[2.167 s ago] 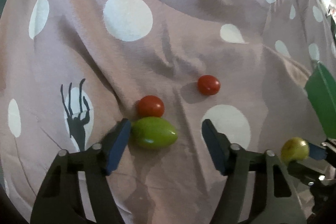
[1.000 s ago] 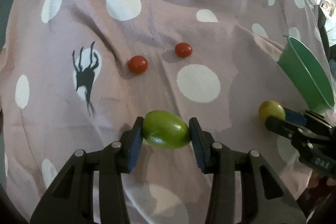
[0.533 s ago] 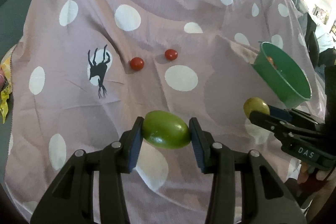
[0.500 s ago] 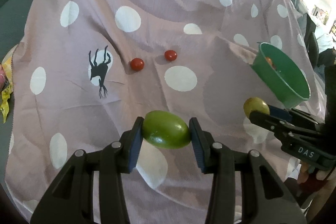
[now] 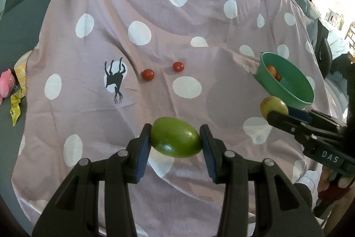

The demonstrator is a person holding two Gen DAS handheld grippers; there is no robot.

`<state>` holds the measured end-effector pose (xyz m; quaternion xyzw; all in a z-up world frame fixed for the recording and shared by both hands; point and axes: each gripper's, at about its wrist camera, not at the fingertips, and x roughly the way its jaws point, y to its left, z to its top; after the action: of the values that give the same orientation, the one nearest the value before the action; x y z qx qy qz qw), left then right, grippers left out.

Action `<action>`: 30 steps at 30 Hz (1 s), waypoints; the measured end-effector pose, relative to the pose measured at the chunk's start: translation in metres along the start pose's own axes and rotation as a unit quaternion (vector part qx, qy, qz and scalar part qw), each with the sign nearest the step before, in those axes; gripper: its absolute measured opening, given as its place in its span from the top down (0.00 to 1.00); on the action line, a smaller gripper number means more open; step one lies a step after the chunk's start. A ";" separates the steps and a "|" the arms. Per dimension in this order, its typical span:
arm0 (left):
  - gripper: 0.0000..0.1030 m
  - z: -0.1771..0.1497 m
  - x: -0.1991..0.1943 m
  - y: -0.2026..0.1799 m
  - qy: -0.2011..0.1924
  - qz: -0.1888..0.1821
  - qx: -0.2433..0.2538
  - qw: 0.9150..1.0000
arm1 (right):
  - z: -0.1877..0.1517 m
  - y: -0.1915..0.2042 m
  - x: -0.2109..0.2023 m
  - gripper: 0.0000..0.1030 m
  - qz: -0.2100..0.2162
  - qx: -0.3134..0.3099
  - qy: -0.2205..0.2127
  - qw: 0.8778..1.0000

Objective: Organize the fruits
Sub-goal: 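Carry both green plums over the green bowl and lower them inside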

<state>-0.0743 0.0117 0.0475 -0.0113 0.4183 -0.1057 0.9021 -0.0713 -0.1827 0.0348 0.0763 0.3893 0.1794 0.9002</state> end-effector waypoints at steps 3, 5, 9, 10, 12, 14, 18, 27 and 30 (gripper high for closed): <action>0.58 0.000 -0.003 0.000 -0.004 0.001 0.000 1.000 | 0.001 0.004 -0.004 0.61 0.002 -0.003 -0.004 1.000; 0.58 0.000 -0.006 -0.001 -0.008 0.003 0.002 1.000 | 0.001 0.006 -0.006 0.61 0.002 -0.005 -0.006 1.000; 0.58 0.002 -0.011 -0.003 -0.015 0.001 0.002 1.000 | 0.002 0.010 -0.012 0.61 0.003 -0.010 -0.014 1.000; 0.58 0.004 -0.013 -0.004 -0.017 0.000 0.003 1.000 | 0.003 0.010 -0.013 0.61 0.004 -0.011 -0.017 1.000; 0.58 0.006 -0.015 -0.007 -0.021 -0.003 0.006 1.000 | 0.003 0.011 -0.017 0.61 0.003 -0.012 -0.022 1.000; 0.58 0.007 -0.018 -0.010 -0.025 -0.005 0.008 1.000 | 0.004 0.011 -0.019 0.61 0.004 -0.013 -0.027 1.000; 0.58 0.014 -0.019 -0.017 -0.030 -0.008 0.019 0.999 | 0.006 0.009 -0.022 0.61 0.003 -0.010 -0.032 0.999; 0.58 0.026 -0.016 -0.041 -0.035 -0.016 0.051 0.998 | 0.008 -0.005 -0.028 0.61 -0.004 -0.002 -0.041 0.999; 0.58 0.029 -0.012 -0.049 -0.033 -0.018 0.061 0.997 | 0.008 -0.013 -0.028 0.61 -0.007 0.006 -0.043 0.999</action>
<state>-0.0684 -0.0361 0.0806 0.0328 0.3808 -0.1467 0.9124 -0.0798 -0.2054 0.0551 0.0866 0.3516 0.1673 0.9170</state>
